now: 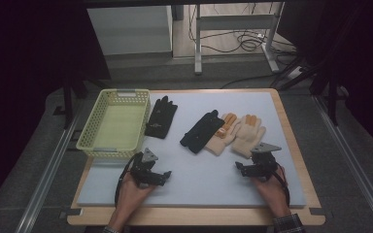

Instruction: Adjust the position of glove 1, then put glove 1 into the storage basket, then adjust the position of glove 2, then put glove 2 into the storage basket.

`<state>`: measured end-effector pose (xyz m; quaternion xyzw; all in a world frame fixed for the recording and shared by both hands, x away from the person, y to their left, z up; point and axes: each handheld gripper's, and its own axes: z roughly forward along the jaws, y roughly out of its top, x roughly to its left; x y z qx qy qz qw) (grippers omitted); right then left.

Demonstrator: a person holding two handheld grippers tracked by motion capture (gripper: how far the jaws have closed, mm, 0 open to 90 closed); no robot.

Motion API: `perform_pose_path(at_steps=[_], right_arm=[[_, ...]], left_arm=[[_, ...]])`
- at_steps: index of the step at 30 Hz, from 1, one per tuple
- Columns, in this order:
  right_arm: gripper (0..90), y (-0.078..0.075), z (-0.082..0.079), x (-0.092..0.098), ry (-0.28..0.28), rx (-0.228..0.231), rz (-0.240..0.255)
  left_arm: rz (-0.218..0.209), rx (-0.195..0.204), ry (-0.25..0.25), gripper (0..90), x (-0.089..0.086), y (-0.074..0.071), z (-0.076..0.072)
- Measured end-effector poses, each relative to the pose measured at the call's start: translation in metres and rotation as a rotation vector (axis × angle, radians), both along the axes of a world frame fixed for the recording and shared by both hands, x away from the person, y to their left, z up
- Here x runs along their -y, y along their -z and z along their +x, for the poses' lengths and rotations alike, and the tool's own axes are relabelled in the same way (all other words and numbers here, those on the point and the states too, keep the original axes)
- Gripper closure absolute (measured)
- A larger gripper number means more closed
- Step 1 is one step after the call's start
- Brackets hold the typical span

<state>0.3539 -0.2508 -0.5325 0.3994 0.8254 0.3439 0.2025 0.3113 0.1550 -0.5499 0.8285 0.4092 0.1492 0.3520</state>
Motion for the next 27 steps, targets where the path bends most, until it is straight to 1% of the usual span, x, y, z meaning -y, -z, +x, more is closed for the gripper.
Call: perform_pose_path(at_steps=[9,13,18,27], right_arm=[[17.0,-0.0001,0.0,0.0001,0.001,-0.003,0.004],[15.1,0.0,0.0001,0.0001,-0.005,-0.006,0.004],[14.9,-0.0002,0.0001,-0.0002,-0.006,-0.011,0.005],[15.5,-0.0007,-0.0009,-0.0005,-0.003,-0.006,0.003]], left_arm=[[-0.003,-0.001,-0.001,8.3,-0.0002,0.0002,-0.0001],[-0.003,0.0,-0.001,8.3,-0.0002,0.0002,-0.0002],[-0.003,-0.001,-0.001,8.3,-0.0002,0.0002,-0.0001],[-0.003,0.0,-0.001,8.3,-0.0002,0.0002,-0.0001]])
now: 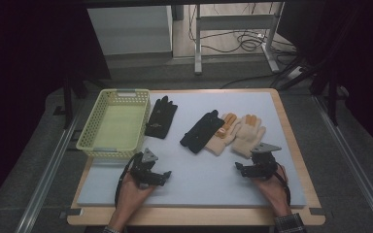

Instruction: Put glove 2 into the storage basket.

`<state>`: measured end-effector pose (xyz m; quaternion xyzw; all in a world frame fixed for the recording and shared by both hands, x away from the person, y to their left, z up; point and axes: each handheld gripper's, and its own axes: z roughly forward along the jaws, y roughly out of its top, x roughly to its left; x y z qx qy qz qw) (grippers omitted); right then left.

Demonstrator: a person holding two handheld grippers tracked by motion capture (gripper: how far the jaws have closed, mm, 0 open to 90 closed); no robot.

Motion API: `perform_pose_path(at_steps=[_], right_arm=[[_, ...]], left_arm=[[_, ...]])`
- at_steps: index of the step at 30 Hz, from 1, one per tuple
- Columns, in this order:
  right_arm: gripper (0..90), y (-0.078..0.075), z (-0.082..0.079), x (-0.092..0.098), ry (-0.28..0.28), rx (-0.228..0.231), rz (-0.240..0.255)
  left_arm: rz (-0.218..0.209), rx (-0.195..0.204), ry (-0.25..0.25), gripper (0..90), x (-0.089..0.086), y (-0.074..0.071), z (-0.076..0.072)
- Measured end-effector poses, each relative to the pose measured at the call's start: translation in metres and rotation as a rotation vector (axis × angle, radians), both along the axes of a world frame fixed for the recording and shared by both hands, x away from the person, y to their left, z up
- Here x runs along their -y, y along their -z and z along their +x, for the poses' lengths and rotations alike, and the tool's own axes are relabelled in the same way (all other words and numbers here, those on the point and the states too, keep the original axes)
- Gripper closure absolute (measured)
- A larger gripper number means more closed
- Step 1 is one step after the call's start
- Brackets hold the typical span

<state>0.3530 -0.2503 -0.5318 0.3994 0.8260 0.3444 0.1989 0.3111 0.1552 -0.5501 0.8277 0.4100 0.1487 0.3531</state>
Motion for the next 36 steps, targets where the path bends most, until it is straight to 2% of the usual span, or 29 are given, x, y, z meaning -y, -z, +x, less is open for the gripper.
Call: perform_pose_path(at_steps=[6,15,23,28,36], right_arm=[[15.5,-0.001,-0.002,0.0,0.011,0.014,0.004],[15.7,-0.009,-0.006,-0.004,-0.002,0.006,0.015],[17.0,-0.015,-0.007,-0.018,-0.047,-0.013,0.039],[17.6,-0.02,-0.001,-0.028,-0.061,-0.014,0.075],[21.9,-0.029,0.017,-0.053,-0.109,0.005,0.073]], left_arm=[[0.0,0.0,0.0,8.4,0.0,0.0,0.0],[0.0,0.0,0.0,8.4,0.0,0.0,0.0],[-0.001,0.0,0.0,8.4,0.0,0.0,0.0],[-0.001,0.0,0.0,8.4,0.0,0.0,0.0],[-0.001,0.0,0.0,8.4,0.0,0.0,0.0]])
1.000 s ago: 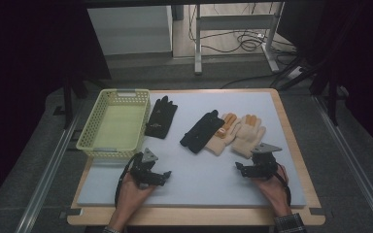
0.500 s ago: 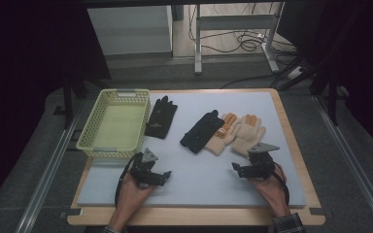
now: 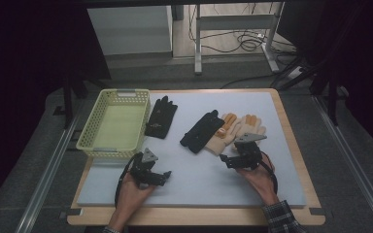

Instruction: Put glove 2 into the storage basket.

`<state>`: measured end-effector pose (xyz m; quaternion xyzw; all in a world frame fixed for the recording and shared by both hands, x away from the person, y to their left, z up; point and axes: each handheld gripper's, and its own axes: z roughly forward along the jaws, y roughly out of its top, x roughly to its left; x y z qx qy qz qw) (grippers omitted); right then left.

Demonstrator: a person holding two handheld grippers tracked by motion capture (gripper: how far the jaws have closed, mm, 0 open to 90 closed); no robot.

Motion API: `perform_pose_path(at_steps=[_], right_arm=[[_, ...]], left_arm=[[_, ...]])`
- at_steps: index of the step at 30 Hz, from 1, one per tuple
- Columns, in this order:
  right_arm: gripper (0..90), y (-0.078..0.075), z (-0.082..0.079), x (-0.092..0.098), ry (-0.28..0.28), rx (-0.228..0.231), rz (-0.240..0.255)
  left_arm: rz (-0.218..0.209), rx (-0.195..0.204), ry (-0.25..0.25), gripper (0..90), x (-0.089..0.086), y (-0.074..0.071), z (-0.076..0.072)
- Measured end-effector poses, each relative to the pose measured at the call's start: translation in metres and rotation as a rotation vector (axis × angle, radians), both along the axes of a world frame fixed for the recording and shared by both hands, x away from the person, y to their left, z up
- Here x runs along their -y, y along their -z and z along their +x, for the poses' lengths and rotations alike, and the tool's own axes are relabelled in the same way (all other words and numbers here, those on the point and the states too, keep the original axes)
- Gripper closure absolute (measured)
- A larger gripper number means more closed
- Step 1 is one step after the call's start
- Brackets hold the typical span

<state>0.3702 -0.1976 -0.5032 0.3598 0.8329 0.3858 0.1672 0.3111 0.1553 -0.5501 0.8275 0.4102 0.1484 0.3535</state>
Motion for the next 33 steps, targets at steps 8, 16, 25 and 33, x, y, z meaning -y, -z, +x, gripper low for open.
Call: perform_pose_path(at_steps=[8,16,25,33], right_arm=[[35.0,-0.009,0.027,-0.031,-0.032,0.012,-0.007],[45.1,-0.009,0.059,-0.064,-0.032,0.007,-0.046],[22.3,0.004,0.094,-0.09,0.022,-0.029,-0.093],[40.9,0.017,0.11,-0.101,0.019,-0.134,-0.118]], left_arm=[[0.0,0.0,0.0,8.4,0.0,0.0,0.0],[0.0,-0.001,0.0,8.3,0.0,0.0,0.0],[0.001,-0.002,0.001,8.3,0.0,0.0,0.0],[0.002,0.0,0.0,8.3,0.0,0.0,0.0]])
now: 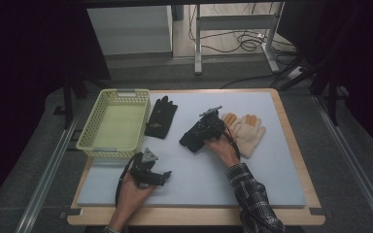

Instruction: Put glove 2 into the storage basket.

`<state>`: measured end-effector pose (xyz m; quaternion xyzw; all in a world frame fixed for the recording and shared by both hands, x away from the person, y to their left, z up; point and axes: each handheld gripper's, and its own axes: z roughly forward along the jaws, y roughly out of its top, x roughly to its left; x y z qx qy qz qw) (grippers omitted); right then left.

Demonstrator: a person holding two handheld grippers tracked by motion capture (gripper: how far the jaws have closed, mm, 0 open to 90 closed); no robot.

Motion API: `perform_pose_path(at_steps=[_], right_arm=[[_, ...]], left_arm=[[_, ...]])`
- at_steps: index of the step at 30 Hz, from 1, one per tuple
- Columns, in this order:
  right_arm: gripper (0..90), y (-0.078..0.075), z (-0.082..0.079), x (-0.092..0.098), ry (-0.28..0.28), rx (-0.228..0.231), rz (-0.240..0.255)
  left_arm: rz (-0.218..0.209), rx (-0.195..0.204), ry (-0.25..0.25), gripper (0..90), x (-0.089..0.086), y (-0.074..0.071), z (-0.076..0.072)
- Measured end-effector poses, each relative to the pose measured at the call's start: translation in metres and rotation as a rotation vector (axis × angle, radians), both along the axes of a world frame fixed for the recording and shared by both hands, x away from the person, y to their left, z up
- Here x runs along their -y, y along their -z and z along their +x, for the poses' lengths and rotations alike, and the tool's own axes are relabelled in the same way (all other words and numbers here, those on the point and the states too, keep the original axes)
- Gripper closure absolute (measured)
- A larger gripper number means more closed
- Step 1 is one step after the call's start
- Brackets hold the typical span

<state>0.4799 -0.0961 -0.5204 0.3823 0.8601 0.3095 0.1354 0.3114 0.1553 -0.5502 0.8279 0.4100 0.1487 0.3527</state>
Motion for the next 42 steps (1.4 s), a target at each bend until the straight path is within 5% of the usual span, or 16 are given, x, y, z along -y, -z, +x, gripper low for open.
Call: perform_pose_path(at_steps=[4,10,17,26,34,38,41,42], right_arm=[[69.4,0.0,-0.004,0.0,-0.005,0.016,-0.002],[77.1,-0.002,-0.004,0.0,-0.023,0.043,-0.029],[77.5,-0.026,-0.022,0.0,-0.125,0.11,-0.015],[77.3,-0.055,-0.08,0.003,-0.318,0.131,0.049],[75.9,-0.032,-0.131,0.008,-0.454,0.09,0.048],[61.4,-0.017,-0.135,0.006,-0.457,0.075,0.024],[54.6,-0.019,-0.129,0.009,-0.43,0.072,0.06],[51.0,-0.023,-0.121,0.013,-0.402,0.056,0.113]], left_arm=[[0.0,0.0,0.0,8.4,0.0,0.0,0.0],[-0.001,-0.001,-0.001,8.3,0.0,0.0,0.0],[-0.001,-0.001,-0.001,8.3,0.0,0.0,0.0],[-0.004,0.001,-0.002,8.4,0.0,0.0,0.0],[-0.008,0.002,-0.005,8.4,0.0,0.0,0.0],[-0.008,0.002,-0.005,8.4,0.0,0.0,-0.001],[-0.008,0.002,-0.005,8.4,0.0,0.0,0.0],[-0.002,0.001,-0.001,8.4,0.0,0.0,0.0]])
